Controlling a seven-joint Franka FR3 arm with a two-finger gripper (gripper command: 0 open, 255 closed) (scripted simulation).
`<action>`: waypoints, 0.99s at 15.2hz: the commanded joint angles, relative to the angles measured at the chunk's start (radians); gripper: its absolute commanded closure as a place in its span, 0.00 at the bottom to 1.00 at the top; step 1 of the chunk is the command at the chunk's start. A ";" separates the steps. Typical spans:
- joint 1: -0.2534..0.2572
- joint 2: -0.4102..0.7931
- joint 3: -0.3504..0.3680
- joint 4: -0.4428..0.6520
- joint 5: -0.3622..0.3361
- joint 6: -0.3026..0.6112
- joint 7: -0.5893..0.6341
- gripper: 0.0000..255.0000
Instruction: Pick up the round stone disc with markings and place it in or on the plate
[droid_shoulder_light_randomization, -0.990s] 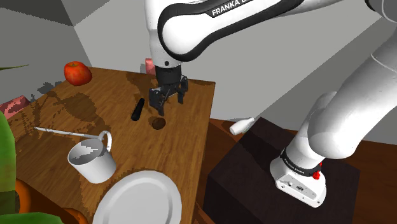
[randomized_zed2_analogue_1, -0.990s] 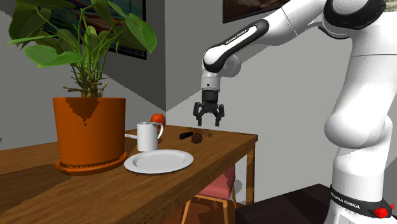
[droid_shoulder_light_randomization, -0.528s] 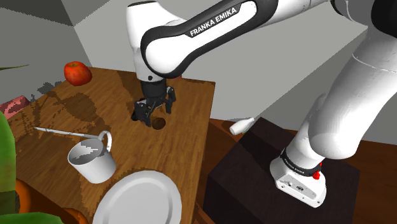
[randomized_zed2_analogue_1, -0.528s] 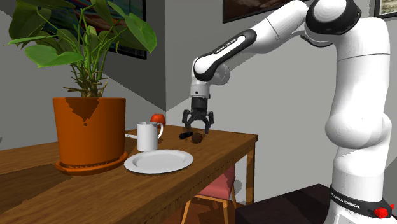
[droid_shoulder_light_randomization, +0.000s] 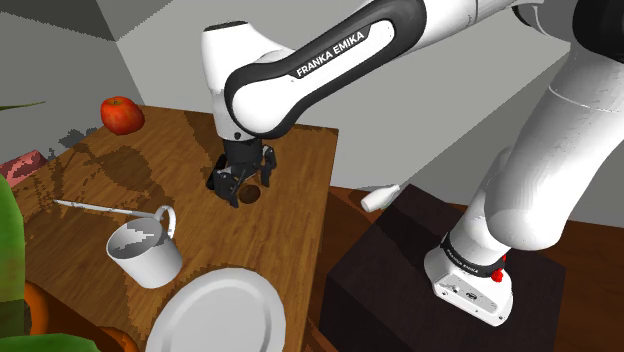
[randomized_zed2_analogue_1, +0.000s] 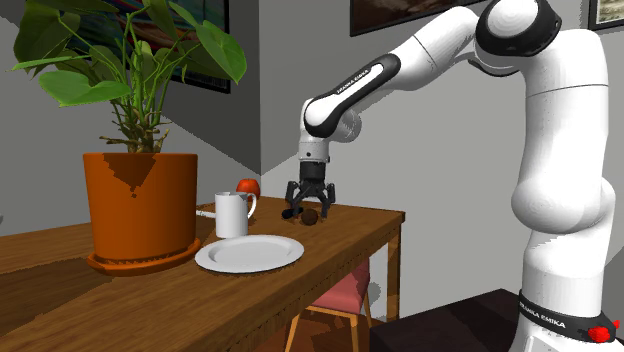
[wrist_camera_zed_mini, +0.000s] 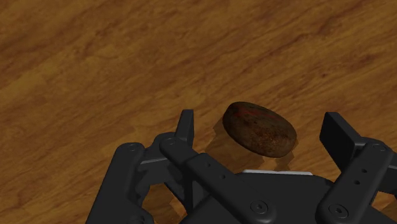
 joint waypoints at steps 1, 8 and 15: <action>0.000 0.001 0.000 0.000 0.000 0.001 0.000 0.00; 0.000 0.000 0.000 0.000 0.000 0.001 0.000 1.00; -0.001 -0.012 0.000 0.014 0.004 -0.025 -0.001 1.00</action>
